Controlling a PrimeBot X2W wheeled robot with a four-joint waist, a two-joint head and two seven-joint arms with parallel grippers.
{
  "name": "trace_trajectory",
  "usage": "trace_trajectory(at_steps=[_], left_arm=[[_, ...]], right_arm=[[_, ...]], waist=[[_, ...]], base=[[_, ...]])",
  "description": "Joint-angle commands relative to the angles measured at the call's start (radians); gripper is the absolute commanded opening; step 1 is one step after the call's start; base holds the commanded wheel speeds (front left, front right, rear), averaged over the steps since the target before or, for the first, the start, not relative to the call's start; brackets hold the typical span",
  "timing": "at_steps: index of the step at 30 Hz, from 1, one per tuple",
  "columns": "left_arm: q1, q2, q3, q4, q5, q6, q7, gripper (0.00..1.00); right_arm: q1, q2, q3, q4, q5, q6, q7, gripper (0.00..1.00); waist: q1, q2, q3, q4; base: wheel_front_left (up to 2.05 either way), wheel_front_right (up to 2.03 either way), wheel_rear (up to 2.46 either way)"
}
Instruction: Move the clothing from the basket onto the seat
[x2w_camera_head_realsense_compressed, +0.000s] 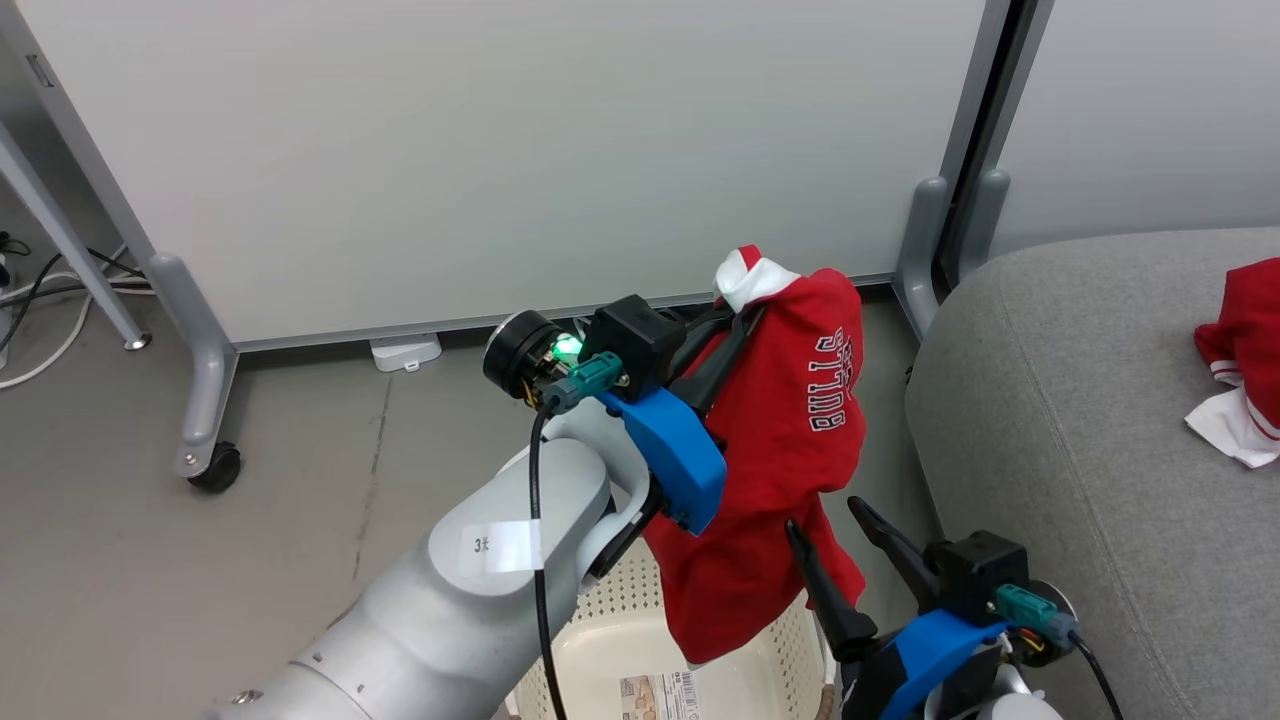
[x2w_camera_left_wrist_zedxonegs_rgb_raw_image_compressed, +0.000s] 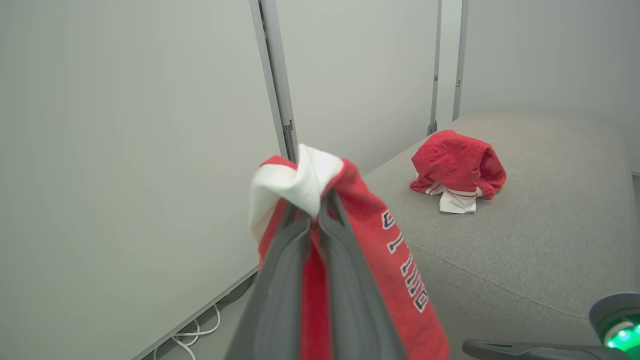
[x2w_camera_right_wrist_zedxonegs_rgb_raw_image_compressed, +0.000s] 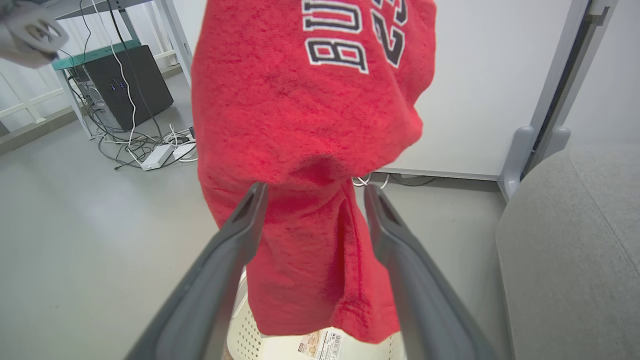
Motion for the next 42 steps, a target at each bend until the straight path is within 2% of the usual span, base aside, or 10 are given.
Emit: trace_trajectory(at_steps=[1, 17, 24, 33, 34, 35, 36, 37, 42], left_arm=[[-0.016, 0.000, -0.005, -0.006, -0.007, 0.005, -0.003, 0.00], [-0.031, 0.000, -0.041, -0.048, -0.020, 0.010, -0.003, 0.00], [-0.033, 0.000, -0.054, -0.054, -0.027, 0.012, -0.003, 0.00], [-0.025, 0.000, -0.063, -0.046, -0.033, 0.008, -0.003, 0.00], [-0.024, 0.000, -0.064, -0.046, -0.034, 0.007, -0.003, 0.00], [-0.024, 0.000, -0.065, -0.044, -0.034, 0.006, -0.003, 0.00], [-0.023, 0.000, -0.066, -0.043, -0.035, 0.006, -0.003, 0.00], [-0.023, 0.000, -0.067, -0.042, -0.036, 0.005, -0.003, 0.00], [-0.019, 0.000, -0.069, -0.036, -0.039, 0.003, -0.003, 0.00]], right_arm=[[-0.021, -0.001, 0.007, 0.016, 0.008, 0.000, -0.004, 1.00], [-0.235, -0.001, 0.109, 0.294, 0.104, 0.000, -0.107, 1.00], [-0.325, -0.001, 0.204, 0.356, 0.133, 0.000, -0.147, 1.00], [-0.397, -0.001, 0.274, 0.405, 0.175, 0.000, -0.171, 1.00], [-0.403, -0.001, 0.281, 0.412, 0.179, 0.000, -0.175, 0.93], [-0.409, -0.001, 0.288, 0.418, 0.181, 0.000, -0.177, 0.48], [-0.416, -0.001, 0.294, 0.424, 0.182, 0.000, -0.179, 0.34], [-0.423, -0.001, 0.299, 0.430, 0.182, 0.000, -0.180, 0.00], [-0.440, -0.001, 0.316, 0.457, 0.185, 0.000, -0.189, 0.00]], waist=[[0.0000, -0.0001, 0.003, 0.002], [0.0000, -0.0001, 0.018, 0.021], [0.0000, -0.0001, 0.020, 0.022], [0.0000, -0.0001, 0.019, 0.018], [0.0000, -0.0001, 0.018, 0.018], [0.0000, -0.0001, 0.017, 0.017], [0.0000, -0.0001, 0.016, 0.017], [0.0000, -0.0001, 0.015, 0.017], [0.0000, -0.0001, 0.009, 0.016]], base=[[0.00, 0.00, 0.00], [0.00, 0.00, 0.00], [0.00, 0.00, 0.00], [0.00, 0.00, 0.00], [0.00, 0.00, 0.00], [0.00, 0.00, 0.00], [0.00, 0.00, 0.00], [0.00, 0.00, 0.00], [0.00, 0.00, 0.00]])
